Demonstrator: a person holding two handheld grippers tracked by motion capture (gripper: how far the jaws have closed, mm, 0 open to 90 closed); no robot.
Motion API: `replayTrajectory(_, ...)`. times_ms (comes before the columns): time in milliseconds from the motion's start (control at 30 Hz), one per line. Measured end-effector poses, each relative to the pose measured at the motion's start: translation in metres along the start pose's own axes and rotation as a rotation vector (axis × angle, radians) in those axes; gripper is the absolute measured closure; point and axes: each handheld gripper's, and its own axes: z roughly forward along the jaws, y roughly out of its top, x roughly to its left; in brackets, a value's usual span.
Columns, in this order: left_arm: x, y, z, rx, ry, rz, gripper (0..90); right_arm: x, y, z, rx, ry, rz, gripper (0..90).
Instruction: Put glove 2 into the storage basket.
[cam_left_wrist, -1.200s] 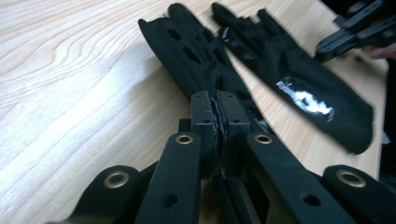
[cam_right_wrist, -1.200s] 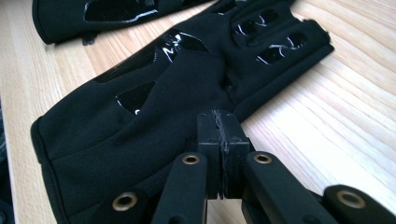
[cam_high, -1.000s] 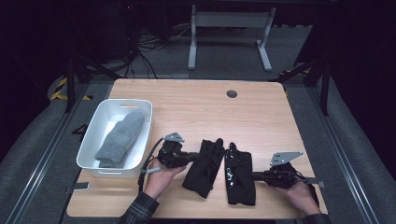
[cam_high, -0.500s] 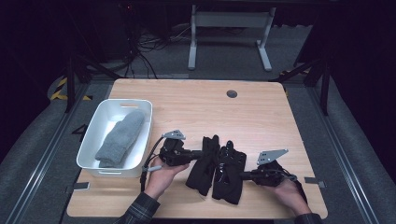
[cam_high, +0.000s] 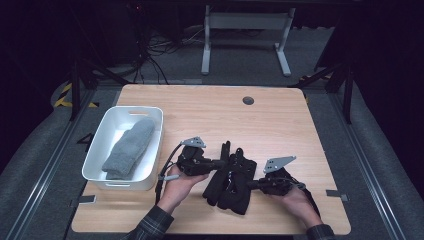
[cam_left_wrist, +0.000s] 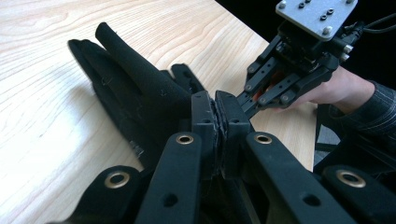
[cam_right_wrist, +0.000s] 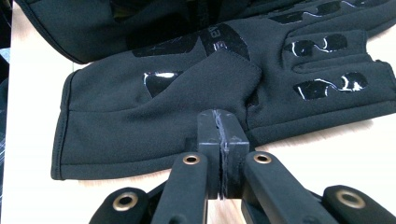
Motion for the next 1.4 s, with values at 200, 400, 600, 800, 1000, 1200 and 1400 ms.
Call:
replayTrajectory(200, -0.001, 0.004, 0.010, 0.011, -0.005, 0.008, 87.7, 0.003, 0.009, 0.012, -0.014, 0.000, -0.016, 90.0)
replayTrajectory(400, -0.002, 0.003, 0.022, 0.038, -0.009, 0.012, 87.8, 0.004, 0.015, 0.019, -0.019, -0.009, -0.029, 90.0)
replayTrajectory(600, -0.002, 0.002, 0.034, 0.058, -0.014, 0.010, 87.8, 0.007, 0.021, 0.026, -0.020, -0.022, -0.050, 90.0)
replayTrajectory(800, -0.004, -0.003, 0.050, 0.099, -0.026, 0.014, 87.7, 0.007, 0.023, 0.029, -0.025, -0.023, -0.055, 90.0)
replayTrajectory(1000, -0.004, -0.011, 0.061, 0.138, -0.037, 0.012, 87.7, 0.003, 0.021, 0.018, -0.031, -0.070, -0.061, 90.0)
replayTrajectory(1200, -0.004, -0.017, 0.074, 0.179, -0.055, 0.007, 87.0, -0.009, 0.016, 0.002, -0.067, -0.144, -0.030, 88.8)
replayTrajectory(1400, -0.011, -0.015, 0.070, 0.175, -0.061, 0.048, 72.4, -0.024, 0.006, -0.018, -0.098, -0.272, 0.011, 68.5)
